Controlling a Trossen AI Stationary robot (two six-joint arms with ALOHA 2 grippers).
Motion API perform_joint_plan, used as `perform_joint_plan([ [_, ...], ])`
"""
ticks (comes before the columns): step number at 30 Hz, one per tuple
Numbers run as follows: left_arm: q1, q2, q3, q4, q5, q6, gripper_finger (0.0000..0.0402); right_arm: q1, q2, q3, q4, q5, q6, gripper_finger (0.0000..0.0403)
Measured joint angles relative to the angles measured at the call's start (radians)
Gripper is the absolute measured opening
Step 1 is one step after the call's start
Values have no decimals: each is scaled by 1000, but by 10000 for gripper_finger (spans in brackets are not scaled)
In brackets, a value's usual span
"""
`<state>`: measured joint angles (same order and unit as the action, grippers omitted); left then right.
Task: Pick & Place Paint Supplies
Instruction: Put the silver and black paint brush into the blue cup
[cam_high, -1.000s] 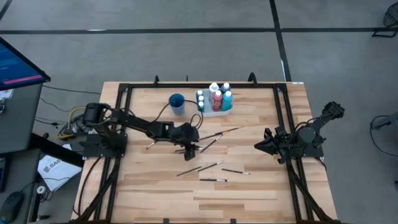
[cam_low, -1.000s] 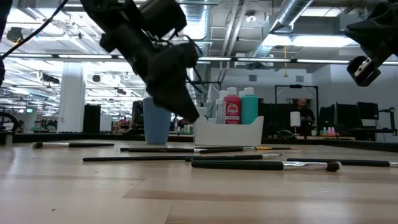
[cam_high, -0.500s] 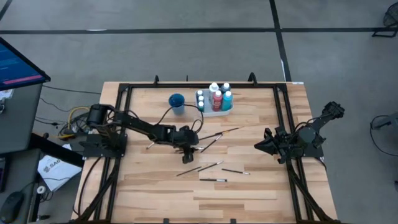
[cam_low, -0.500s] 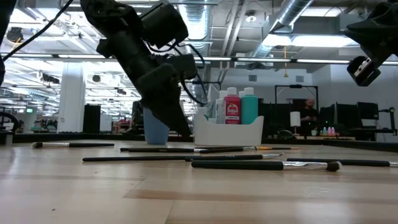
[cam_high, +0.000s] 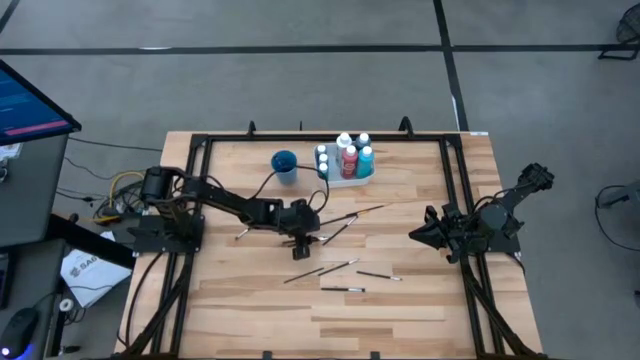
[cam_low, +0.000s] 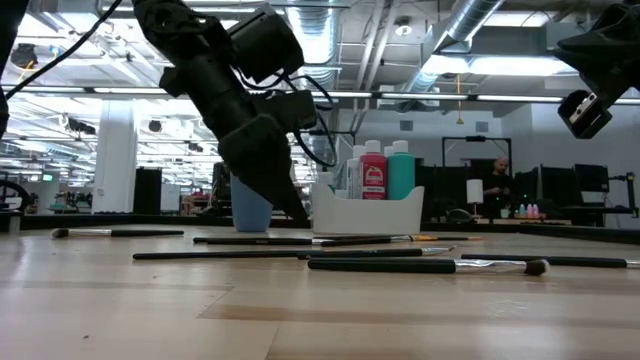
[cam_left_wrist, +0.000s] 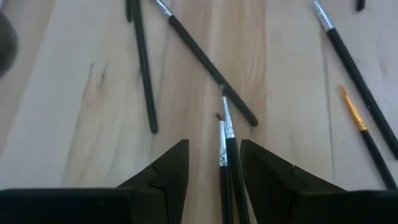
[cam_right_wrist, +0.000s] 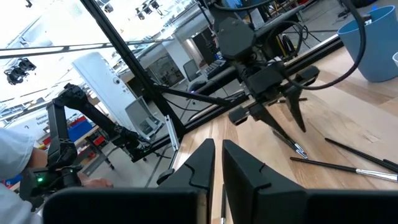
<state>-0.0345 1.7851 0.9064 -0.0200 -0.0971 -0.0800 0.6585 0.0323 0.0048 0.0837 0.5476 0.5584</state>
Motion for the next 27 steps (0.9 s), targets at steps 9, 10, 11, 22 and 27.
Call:
perform_joint_plan([
  [9,12,34,-2,1,-27,2,136,0,0,0,0,0,0,23],
  [10,9,39,-2,18,-28,2,136,0,0,0,0,0,0,24],
  [11,7,41,0,22,-27,2,136,0,0,0,0,0,0,24],
  [22,-13,41,0,22,-27,24,136,0,0,0,1,0,0,23],
  [27,-13,63,-1,28,-28,23,136,0,0,0,0,0,0,24],
])
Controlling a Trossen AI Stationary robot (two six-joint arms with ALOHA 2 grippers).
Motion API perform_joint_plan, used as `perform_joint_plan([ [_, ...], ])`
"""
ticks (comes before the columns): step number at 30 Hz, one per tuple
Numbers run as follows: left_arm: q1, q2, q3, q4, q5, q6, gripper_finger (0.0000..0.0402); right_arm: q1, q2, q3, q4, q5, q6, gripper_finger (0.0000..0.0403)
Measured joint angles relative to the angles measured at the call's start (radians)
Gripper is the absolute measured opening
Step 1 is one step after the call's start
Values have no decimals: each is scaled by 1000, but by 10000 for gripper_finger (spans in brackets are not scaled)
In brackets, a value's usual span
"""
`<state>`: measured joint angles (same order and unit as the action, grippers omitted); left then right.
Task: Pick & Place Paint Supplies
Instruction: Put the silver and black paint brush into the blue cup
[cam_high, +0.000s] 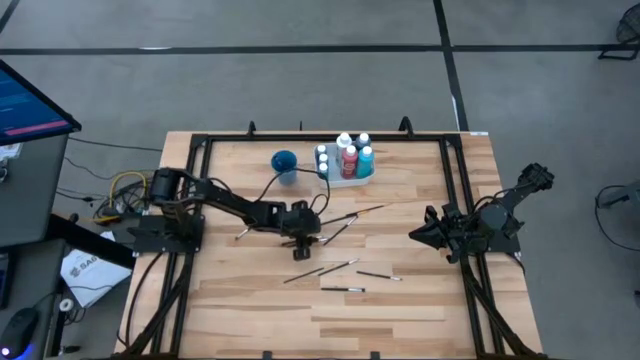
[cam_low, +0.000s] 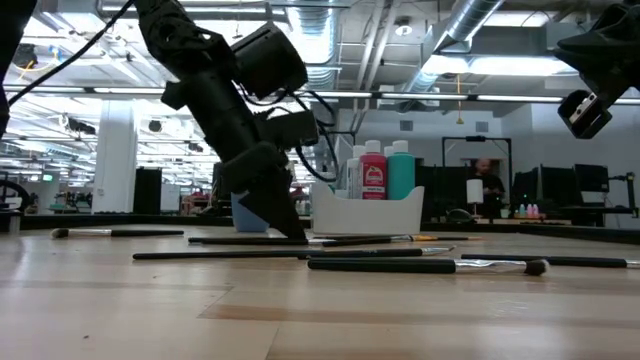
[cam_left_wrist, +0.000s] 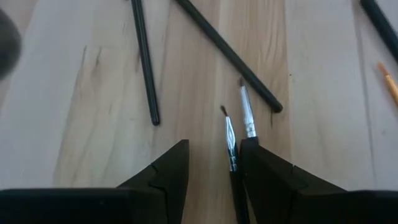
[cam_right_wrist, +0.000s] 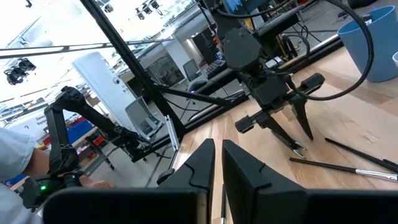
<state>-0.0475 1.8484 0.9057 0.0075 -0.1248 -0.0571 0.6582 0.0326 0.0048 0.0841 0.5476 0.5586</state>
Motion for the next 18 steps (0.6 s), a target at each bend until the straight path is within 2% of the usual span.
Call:
perform_joint_plan([
  [9,-6,9,1,3,0,0,125,0,0,0,0,0,0,24],
  [12,-6,10,4,-14,1,0,89,0,0,0,0,0,0,24],
  [16,-6,9,4,-29,12,0,18,0,0,0,0,0,0,23],
  [18,-5,9,4,-32,26,-12,10,0,0,0,0,0,0,23],
])
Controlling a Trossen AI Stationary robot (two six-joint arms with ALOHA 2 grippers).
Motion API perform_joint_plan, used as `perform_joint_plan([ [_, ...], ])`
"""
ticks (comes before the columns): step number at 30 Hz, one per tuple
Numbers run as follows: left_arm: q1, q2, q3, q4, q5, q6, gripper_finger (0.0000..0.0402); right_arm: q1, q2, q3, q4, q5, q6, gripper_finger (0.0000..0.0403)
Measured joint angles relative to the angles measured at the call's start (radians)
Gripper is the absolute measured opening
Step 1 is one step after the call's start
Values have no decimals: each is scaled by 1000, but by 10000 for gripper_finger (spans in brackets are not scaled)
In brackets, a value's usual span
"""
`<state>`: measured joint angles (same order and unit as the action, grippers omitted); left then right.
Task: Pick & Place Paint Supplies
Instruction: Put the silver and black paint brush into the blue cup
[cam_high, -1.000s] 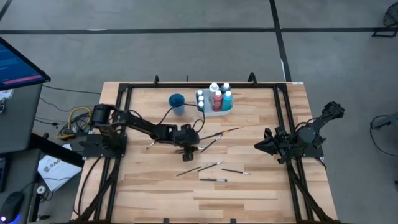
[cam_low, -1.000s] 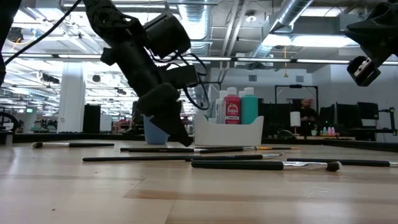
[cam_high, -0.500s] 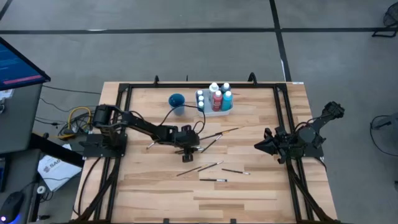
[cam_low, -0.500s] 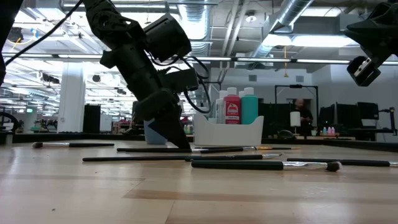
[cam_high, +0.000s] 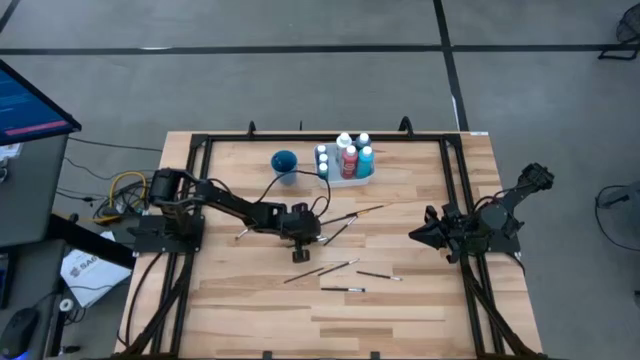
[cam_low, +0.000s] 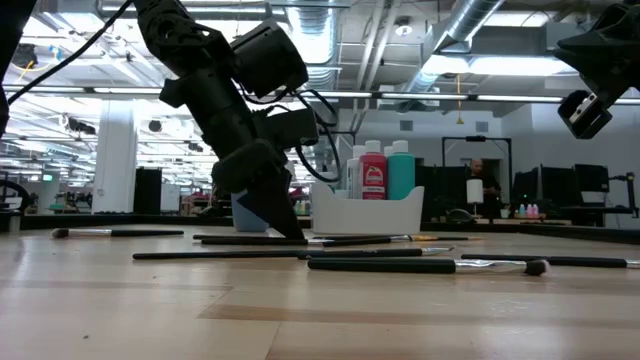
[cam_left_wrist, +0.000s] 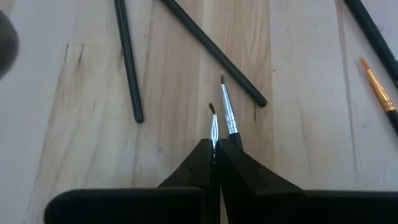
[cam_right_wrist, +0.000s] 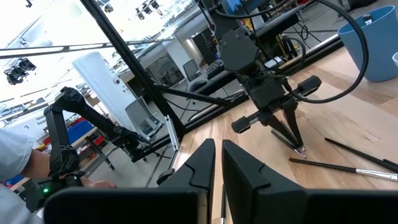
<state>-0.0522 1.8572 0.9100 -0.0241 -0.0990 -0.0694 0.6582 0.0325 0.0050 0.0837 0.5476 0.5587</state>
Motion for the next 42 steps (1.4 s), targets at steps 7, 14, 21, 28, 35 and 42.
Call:
perform_joint_plan([
  [7,9,-22,-7,1,-10,-102,2,0,0,0,0,0,0,24],
  [14,15,-117,-6,60,-120,-154,1,0,0,0,2,0,0,23],
  [21,53,-317,-6,113,-263,-117,1,0,0,0,0,0,0,23],
  [28,183,-534,-6,217,-297,74,0,0,0,0,0,0,0,24],
  [35,355,-630,-153,559,-282,149,0,0,0,0,1,0,0,23],
  [42,490,-592,-397,988,-148,24,0,0,0,0,0,0,0,25],
])
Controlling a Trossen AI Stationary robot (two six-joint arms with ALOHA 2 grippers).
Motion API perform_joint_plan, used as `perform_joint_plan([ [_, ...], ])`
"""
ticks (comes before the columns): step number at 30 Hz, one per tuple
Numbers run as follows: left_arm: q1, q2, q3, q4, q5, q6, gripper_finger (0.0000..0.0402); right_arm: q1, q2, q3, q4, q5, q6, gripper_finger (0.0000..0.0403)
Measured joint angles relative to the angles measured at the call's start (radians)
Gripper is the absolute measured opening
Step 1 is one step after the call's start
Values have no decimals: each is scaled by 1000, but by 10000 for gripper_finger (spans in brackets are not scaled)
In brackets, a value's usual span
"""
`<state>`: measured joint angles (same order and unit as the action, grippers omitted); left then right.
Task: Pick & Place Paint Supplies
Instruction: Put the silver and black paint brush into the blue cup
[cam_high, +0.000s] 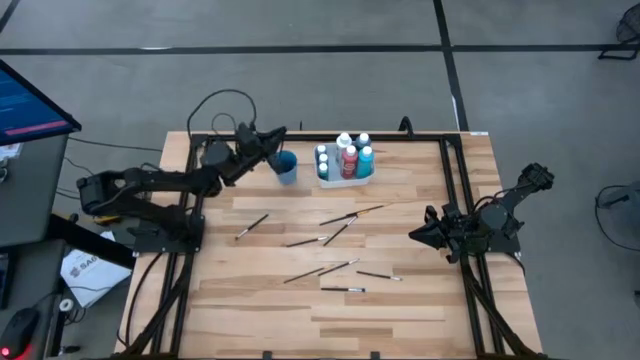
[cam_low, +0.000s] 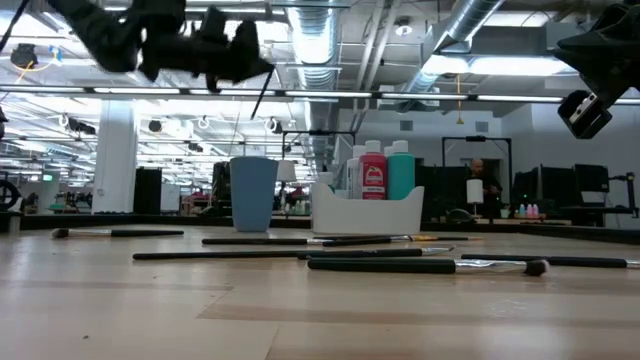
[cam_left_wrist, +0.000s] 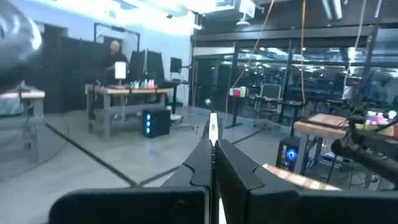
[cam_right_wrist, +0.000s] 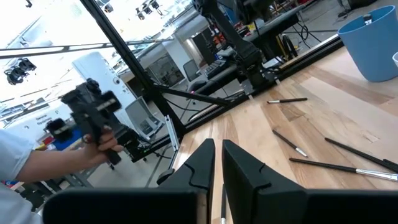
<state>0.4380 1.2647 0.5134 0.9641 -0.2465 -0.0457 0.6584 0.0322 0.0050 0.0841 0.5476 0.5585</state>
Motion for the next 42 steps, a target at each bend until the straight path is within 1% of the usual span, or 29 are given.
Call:
perform_joint_plan([
  [4,17,45,-93,142,1,-46,0,0,0,0,0,0,0,23],
  [7,13,93,-131,205,1,-62,1,0,0,0,0,0,0,23],
  [14,12,219,-135,344,1,-66,2,0,0,0,0,0,0,24],
  [22,16,343,-135,401,2,-94,4,0,0,0,0,0,0,23],
  [28,11,345,-135,410,4,-89,8,0,0,0,0,0,0,24],
  [31,11,345,-135,406,7,-65,21,0,0,0,0,0,0,23],
  [35,11,345,-135,403,7,-14,51,0,0,0,0,0,0,23],
  [42,5,344,-134,380,10,-35,114,0,0,0,0,0,0,23],
])
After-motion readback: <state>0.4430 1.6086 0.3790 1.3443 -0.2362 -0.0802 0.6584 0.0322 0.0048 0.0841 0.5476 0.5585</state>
